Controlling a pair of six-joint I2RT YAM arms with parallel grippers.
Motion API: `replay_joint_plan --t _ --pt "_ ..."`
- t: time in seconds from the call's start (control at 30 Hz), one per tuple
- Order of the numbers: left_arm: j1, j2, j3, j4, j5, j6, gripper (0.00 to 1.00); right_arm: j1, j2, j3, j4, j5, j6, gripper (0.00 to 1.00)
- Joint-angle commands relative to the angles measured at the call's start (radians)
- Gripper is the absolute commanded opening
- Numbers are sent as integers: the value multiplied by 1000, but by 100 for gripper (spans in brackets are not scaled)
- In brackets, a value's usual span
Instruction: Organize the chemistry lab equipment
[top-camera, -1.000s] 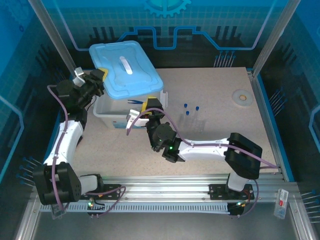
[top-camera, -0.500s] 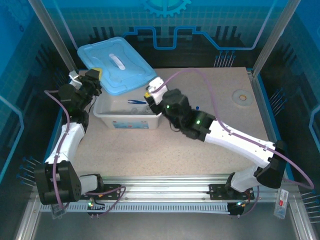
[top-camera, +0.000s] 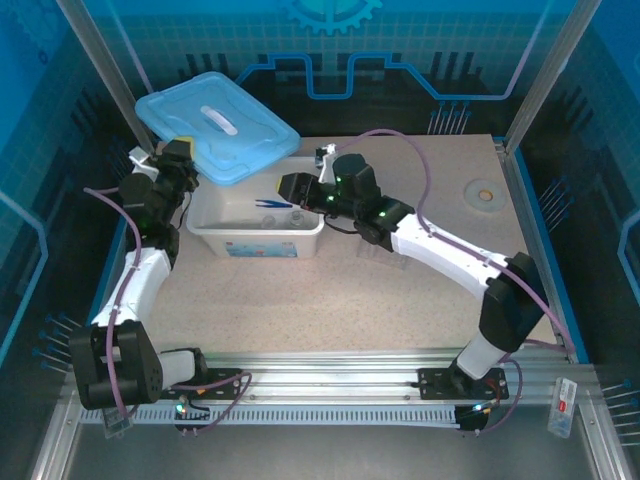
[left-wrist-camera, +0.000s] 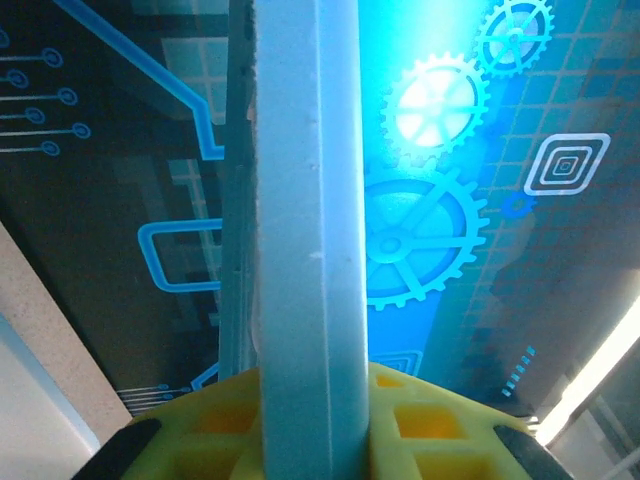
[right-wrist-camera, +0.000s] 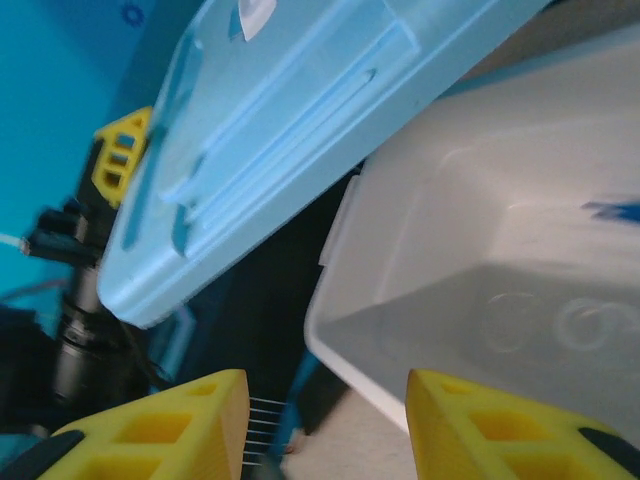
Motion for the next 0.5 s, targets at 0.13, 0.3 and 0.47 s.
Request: replay_joint_plan --t 0.13,0.3,0.47 --pt "8 -16 -31 99 -40 45 13 -12 105 -30 448 -76 439 49" --pt "8 -20 -37 104 -40 47 13 -14 141 -16 472 -48 521 49" --pt "6 -29 -43 107 -41 48 13 -14 158 -4 490 -17 557 49"
